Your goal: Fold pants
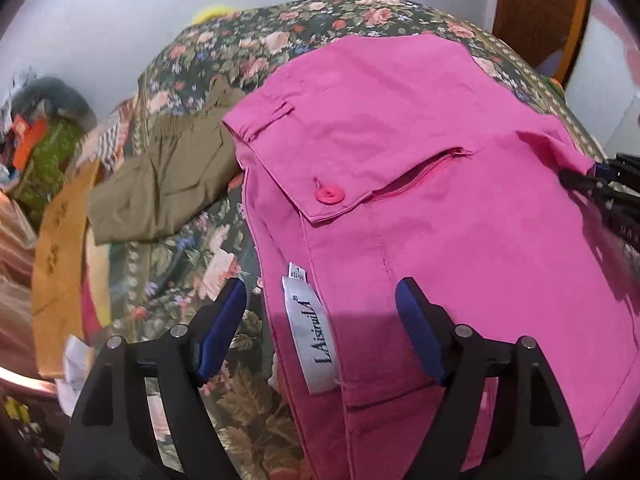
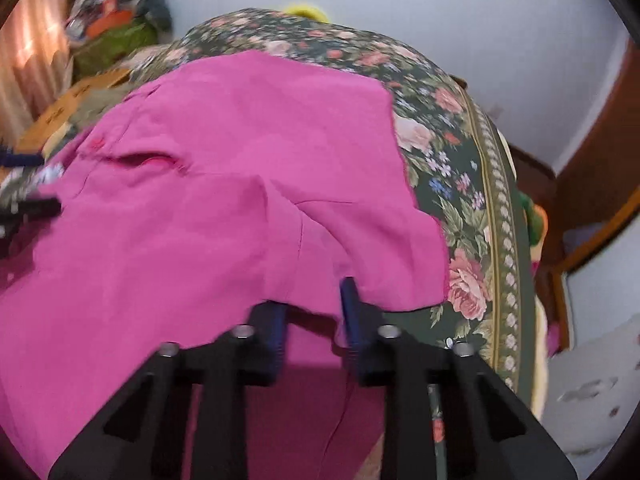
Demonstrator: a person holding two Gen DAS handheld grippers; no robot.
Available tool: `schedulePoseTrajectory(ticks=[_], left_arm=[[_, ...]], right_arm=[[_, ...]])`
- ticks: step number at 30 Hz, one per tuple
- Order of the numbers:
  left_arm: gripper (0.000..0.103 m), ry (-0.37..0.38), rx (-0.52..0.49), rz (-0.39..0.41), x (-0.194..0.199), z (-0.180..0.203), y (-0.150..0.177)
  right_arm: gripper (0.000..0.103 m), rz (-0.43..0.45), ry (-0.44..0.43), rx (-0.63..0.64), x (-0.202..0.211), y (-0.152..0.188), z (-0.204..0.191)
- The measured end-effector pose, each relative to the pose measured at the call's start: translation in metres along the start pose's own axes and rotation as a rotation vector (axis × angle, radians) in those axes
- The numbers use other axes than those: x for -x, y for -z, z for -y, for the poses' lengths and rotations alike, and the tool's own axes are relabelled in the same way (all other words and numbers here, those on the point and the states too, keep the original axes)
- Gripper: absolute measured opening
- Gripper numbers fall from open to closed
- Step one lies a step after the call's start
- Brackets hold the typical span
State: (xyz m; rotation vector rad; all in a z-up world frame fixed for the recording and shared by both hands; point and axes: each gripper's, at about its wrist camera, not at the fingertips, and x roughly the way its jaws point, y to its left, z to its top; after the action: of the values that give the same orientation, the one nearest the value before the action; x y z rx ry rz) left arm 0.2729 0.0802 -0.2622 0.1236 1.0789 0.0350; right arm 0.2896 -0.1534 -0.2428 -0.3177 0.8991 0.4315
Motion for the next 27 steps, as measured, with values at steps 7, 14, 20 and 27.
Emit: schedulePoseTrajectory(ticks=[7, 14, 20, 27], left_arm=[[0.085, 0.0, 0.03, 0.034, -0.008, -0.001, 0.006], [0.087, 0.028, 0.052, 0.032, -0.011, -0.005, 0.008], [0.089, 0.035, 0.068, 0.025, -0.01, -0.008, 0.008], [0.088, -0.024, 0.023, 0.096, 0.014, -0.006, -0.004]], right_arm=[[0.009, -0.006, -0.044, -0.146, -0.012, -0.012, 0.044], [0.009, -0.045, -0.131, -0.299, -0.04, -0.016, 0.071], [0.01, -0.109, 0.048, -0.301, -0.036, -0.011, 0.097], [0.012, 0.008, -0.056, -0.166, 0.03, -0.014, 0.07]])
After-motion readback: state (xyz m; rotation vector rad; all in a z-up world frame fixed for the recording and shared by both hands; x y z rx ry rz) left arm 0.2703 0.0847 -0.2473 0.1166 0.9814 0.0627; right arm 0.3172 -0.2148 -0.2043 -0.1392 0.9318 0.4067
